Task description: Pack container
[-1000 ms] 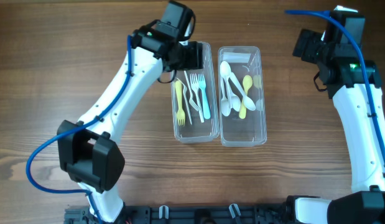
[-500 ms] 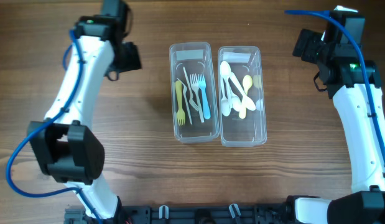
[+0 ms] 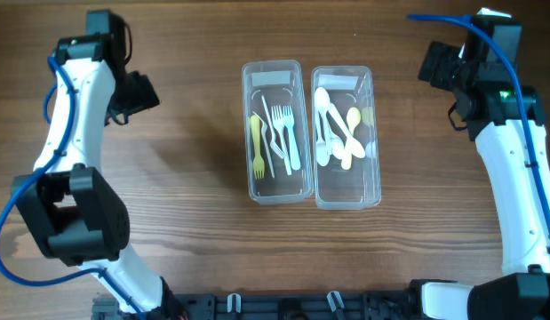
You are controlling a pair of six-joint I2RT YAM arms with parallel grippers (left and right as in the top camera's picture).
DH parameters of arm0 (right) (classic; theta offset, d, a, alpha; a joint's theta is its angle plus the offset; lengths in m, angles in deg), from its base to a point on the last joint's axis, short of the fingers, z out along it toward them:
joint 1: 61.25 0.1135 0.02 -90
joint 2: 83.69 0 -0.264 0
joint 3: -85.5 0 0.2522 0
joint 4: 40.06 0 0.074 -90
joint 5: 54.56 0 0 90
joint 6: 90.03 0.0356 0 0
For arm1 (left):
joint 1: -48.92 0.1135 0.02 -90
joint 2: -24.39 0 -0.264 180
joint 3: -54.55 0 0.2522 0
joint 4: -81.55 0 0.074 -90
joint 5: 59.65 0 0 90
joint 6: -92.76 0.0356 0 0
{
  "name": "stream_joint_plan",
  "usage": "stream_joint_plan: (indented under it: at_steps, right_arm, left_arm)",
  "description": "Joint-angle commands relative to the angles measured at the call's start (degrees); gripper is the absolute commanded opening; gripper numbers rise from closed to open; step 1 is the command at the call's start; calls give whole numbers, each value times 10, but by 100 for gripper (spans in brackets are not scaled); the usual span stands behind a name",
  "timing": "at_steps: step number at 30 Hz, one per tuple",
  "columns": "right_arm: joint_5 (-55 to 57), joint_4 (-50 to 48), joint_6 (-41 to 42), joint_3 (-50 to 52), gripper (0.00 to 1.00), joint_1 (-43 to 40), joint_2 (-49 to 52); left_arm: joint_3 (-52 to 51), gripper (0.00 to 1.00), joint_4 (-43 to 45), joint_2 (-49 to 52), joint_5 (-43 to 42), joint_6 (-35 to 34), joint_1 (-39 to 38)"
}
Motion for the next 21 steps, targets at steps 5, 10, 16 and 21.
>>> stream_joint_plan:
  at_steps: [5,10,16,21]
  right_arm:
    - [2,-1,-10,-4,100,-1,3]
    - [2,-1,-10,-4,100,-1,3]
    - [2,-1,-10,-4,100,-1,3]
    - [2,-1,-10,-4,100,-1,3]
  left_arm:
    - [-103,100,93,2,16,-1,62]
    - [-139,100,125,3,11,-1,101]
    - [-141,100,125,3,11,-1,117]
    - [-141,100,125,3,11,-1,117]
